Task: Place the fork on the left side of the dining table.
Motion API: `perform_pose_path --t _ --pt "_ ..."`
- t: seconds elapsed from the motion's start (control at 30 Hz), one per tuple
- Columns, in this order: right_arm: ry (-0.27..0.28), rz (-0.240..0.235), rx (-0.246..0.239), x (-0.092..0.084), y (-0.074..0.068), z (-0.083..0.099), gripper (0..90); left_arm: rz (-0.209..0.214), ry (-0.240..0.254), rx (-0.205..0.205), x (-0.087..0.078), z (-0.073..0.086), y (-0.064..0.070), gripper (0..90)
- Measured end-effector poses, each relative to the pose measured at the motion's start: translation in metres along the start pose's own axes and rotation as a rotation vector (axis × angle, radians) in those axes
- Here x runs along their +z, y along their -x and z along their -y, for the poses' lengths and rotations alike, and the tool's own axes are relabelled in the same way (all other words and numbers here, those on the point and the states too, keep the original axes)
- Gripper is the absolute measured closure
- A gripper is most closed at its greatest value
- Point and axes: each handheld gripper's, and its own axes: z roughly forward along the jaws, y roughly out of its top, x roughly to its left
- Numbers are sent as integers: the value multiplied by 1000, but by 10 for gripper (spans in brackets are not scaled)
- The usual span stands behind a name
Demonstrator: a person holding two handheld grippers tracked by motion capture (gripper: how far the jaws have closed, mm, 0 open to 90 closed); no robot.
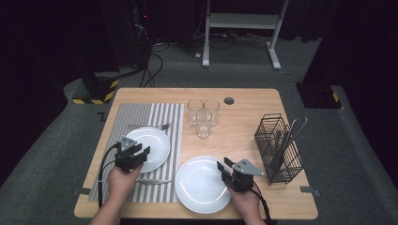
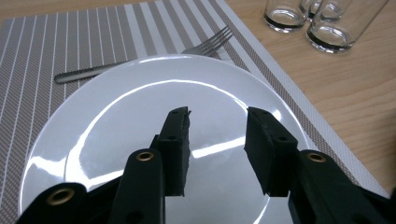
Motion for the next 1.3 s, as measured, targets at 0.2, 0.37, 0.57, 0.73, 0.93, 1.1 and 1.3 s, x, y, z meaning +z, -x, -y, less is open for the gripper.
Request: perform_pose_path --t 0.2,0.37,0.57,0.73,0.93,1.1,1.3 --pt "-1 -3 -1 0 -1 0 627 2 13 -2 -14 14 0 580" --pt "-4 -7 -2 0 -2 -1 610 -5 28 -2 -24 25 1 567" --pt "-16 -28 -2 1 -3 -4 532 -6 41 5 -29 32 0 555" --pt "-28 -30 4 2 -6 -8 475 14 50 18 -29 35 0 539" --pt "-30 -14 9 3 -2 -15 467 26 71 40 -36 34 1 521" --pt "-53 2 -4 5 -2 -19 464 30 62 55 -35 37 1 525" --pt "-53 12 -11 2 -2 -24 462 64 58 59 -34 38 0 535"
